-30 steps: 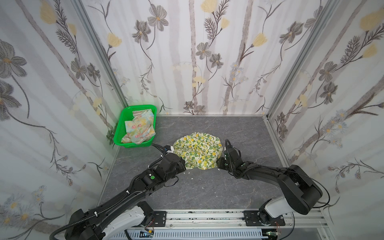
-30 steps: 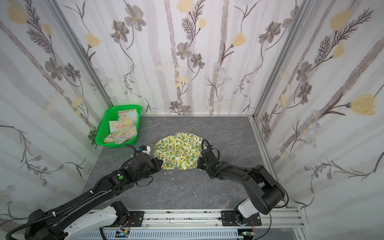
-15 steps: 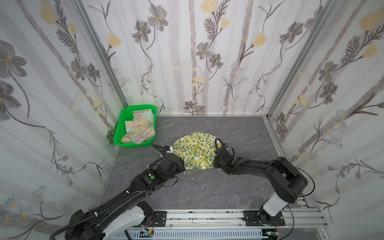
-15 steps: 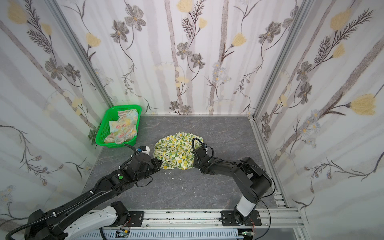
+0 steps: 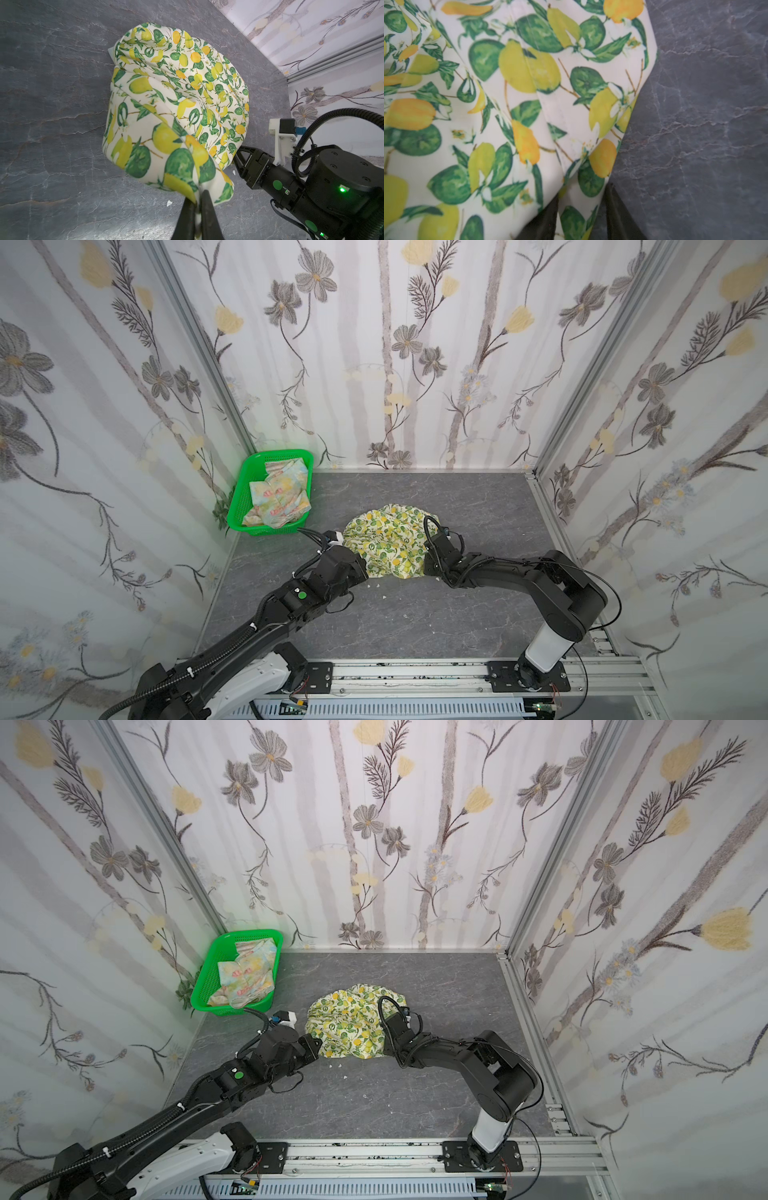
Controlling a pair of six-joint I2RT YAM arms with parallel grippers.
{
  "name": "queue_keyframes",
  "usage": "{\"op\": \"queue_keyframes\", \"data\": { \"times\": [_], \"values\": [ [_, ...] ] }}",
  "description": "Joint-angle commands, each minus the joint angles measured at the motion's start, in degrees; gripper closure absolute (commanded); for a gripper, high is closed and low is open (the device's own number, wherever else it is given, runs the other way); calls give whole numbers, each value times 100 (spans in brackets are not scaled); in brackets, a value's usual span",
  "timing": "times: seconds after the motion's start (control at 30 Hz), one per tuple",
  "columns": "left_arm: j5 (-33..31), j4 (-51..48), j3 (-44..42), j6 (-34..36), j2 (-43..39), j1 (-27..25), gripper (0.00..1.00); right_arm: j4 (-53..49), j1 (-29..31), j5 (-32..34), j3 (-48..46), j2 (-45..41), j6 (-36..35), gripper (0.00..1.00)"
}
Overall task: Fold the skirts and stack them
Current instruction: 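Lift the skirt's hem high with both grippers, raising it off the table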
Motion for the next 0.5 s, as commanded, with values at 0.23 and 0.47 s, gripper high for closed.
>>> {"op": "queue_keyframes", "data": {
  "times": [0.23,0.47],
  "values": [
    [-238,48,-74,45,-68,23,100,173,-10,-605,-115,-142,147,100],
    [-1001,60,786,489,-22,276,100,-375,-460,-838,492,-1326,-169,100]
  ]
}}
